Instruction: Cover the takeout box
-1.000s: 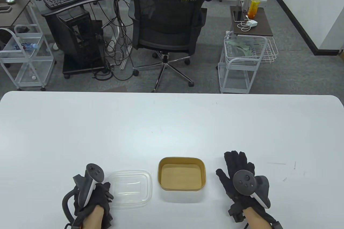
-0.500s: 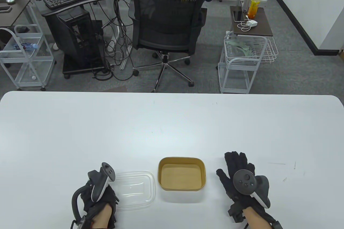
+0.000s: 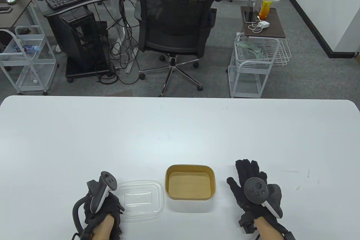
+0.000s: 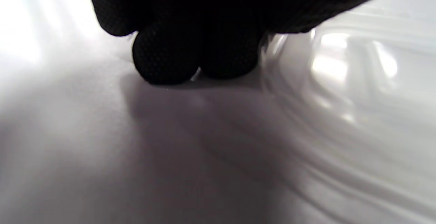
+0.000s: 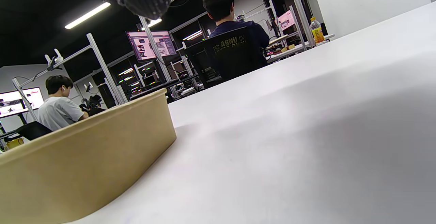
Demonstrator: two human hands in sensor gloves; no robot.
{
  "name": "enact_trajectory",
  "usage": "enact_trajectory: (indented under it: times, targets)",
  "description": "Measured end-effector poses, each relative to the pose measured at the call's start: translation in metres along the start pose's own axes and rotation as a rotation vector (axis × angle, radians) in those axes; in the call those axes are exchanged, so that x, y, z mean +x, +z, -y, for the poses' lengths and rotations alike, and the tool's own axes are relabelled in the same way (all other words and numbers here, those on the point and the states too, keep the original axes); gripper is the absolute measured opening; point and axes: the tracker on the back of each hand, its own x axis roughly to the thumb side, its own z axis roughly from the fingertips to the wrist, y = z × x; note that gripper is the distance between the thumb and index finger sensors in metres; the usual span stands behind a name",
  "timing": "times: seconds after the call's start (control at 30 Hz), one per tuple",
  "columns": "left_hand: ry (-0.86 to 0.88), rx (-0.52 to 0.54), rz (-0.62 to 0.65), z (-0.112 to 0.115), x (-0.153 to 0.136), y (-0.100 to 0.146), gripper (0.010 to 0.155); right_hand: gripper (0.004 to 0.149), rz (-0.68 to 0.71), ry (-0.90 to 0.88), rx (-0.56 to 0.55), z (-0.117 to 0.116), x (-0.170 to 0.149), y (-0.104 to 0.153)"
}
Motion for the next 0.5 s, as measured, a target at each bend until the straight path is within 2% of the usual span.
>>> enact_trajectory:
  times: [0.33,0.5]
  targets:
    - [0.165,-0.037,0.032,-0.012,-0.014,0.002,0.039,0.071,-0.003,-0.008,-0.002,0.0,-0.001,-0.001]
    - [0.323,0.044,0.043,-0.034,-0.033,0.009,0.039,0.071,-0.003,-0.014,-0.008,0.001,-0.002,-0.001]
